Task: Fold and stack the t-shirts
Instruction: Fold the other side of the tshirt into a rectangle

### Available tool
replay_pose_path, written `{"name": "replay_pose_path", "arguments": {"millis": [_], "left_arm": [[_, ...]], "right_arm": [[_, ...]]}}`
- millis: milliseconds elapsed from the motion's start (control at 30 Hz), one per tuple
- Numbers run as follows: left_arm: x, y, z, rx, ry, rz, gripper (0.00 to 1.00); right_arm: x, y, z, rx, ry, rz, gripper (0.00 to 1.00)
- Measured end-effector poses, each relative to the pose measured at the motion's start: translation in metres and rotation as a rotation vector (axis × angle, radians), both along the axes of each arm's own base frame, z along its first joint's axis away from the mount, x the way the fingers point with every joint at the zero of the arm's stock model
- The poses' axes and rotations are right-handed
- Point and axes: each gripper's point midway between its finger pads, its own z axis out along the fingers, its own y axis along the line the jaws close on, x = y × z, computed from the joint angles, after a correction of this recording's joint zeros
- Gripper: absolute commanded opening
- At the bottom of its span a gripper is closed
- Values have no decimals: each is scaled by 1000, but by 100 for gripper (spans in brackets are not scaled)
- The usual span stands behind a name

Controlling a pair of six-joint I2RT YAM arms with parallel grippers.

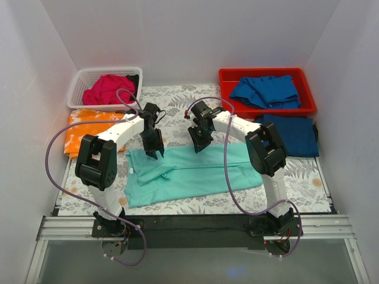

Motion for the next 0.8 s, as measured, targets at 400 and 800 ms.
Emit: {"name": "replay_pose_path", "arguments": {"millis": [400, 800], "left_arm": [[-43, -7, -23, -34, 127, -60, 29], [-81, -30, -24, -122, 208, -190, 28]], "right_arm": [[25, -53, 9, -46, -23, -147, 26], [22, -72, -1, -86, -3, -180, 23]]}}
